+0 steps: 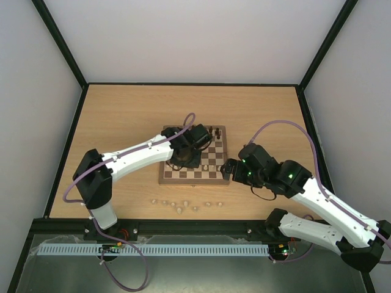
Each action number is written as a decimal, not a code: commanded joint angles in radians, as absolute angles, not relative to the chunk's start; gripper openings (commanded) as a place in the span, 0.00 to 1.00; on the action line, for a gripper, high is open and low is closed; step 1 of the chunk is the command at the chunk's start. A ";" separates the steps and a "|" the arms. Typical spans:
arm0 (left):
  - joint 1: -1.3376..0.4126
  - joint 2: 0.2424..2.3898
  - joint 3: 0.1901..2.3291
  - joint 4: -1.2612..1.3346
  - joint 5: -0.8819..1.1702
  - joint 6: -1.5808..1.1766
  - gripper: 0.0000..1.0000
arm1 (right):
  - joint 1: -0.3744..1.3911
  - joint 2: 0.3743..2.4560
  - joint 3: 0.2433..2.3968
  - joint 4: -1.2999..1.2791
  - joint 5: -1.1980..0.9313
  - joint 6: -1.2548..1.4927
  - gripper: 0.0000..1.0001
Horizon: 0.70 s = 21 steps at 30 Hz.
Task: Set up the chess pieces on the board
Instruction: Place the chess piece on the chessboard.
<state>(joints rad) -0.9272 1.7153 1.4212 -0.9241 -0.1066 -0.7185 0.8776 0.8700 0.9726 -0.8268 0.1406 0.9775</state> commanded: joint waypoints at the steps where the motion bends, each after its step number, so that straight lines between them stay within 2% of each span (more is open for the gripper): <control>1: -0.930 1.758 1.415 -0.843 -0.132 -0.673 0.13 | 0.879 0.852 0.986 -0.890 0.160 0.999 0.99; 21: -0.904 1.865 1.314 -0.703 -0.155 -0.619 0.14 | 0.879 0.830 0.953 -0.898 0.156 1.008 0.99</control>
<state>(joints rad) -0.9150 1.8515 1.3300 -0.7300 -0.1364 -0.6353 0.8776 0.8383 0.9672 -0.8551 0.1406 0.9958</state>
